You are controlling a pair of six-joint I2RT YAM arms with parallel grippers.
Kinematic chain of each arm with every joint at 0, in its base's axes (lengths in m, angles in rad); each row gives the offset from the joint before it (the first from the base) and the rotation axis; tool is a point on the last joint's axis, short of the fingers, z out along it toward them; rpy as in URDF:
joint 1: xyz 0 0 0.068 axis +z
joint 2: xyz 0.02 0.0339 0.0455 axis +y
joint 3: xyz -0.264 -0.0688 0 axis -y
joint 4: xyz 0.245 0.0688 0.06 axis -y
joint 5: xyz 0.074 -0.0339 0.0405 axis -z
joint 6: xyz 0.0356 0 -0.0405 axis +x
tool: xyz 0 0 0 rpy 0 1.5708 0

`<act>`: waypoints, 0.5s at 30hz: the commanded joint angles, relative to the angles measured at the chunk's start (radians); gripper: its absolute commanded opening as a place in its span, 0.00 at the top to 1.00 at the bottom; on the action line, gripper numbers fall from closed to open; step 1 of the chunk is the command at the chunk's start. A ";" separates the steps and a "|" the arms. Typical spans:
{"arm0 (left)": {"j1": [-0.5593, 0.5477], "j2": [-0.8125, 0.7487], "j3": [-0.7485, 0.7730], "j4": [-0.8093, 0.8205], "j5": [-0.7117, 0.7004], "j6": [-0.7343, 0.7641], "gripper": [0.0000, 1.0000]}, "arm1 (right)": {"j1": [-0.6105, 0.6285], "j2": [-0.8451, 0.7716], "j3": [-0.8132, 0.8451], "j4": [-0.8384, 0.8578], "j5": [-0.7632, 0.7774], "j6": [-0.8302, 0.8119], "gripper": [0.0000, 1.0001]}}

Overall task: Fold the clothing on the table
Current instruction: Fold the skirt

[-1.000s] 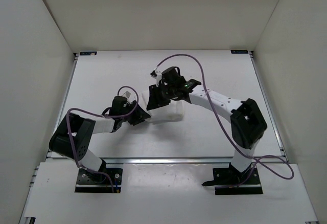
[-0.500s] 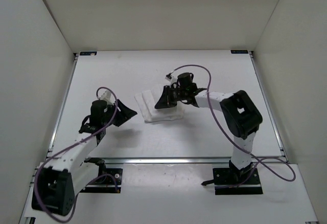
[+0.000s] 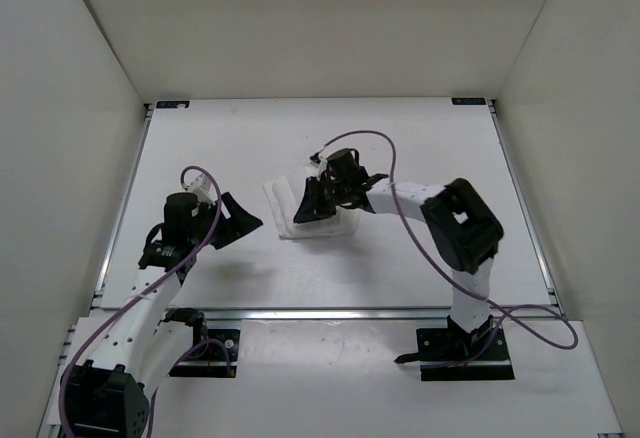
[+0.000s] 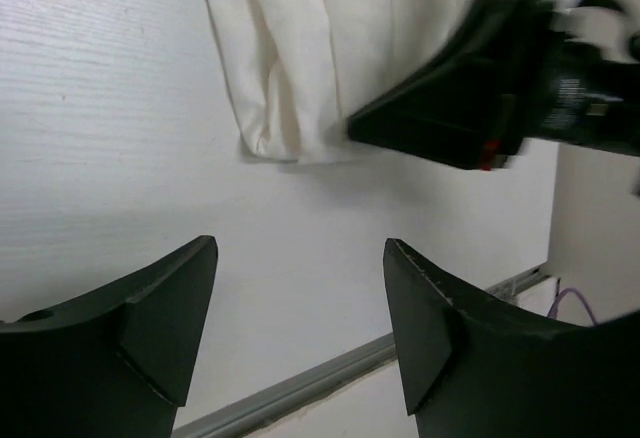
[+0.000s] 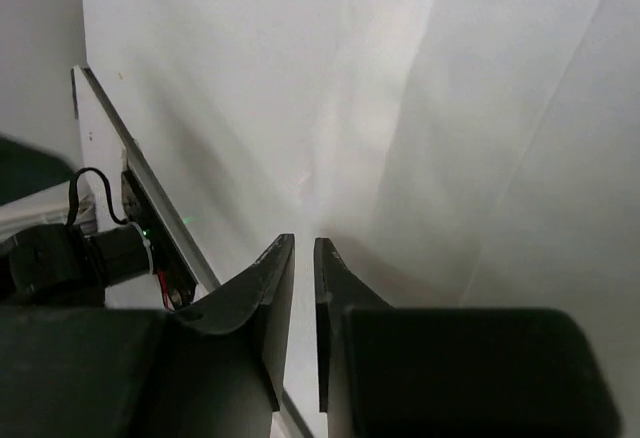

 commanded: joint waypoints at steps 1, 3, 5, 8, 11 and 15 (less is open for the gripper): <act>0.002 0.021 0.089 -0.100 0.047 0.116 0.21 | -0.013 -0.310 -0.008 -0.098 0.093 -0.120 0.86; -0.006 0.047 0.148 -0.198 0.029 0.168 0.17 | -0.070 -0.416 -0.072 -0.192 0.108 -0.156 0.82; -0.015 0.067 0.184 -0.270 -0.014 0.215 0.12 | -0.126 -0.506 -0.114 -0.304 0.150 -0.217 0.79; -0.017 0.080 0.234 -0.365 -0.105 0.303 0.01 | -0.206 -0.644 -0.166 -0.502 0.292 -0.326 0.75; -0.024 0.087 0.263 -0.446 -0.167 0.375 0.01 | -0.303 -0.766 -0.235 -0.628 0.384 -0.406 0.71; -0.015 0.086 0.263 -0.505 -0.223 0.419 0.02 | -0.449 -0.840 -0.322 -0.668 0.374 -0.475 0.69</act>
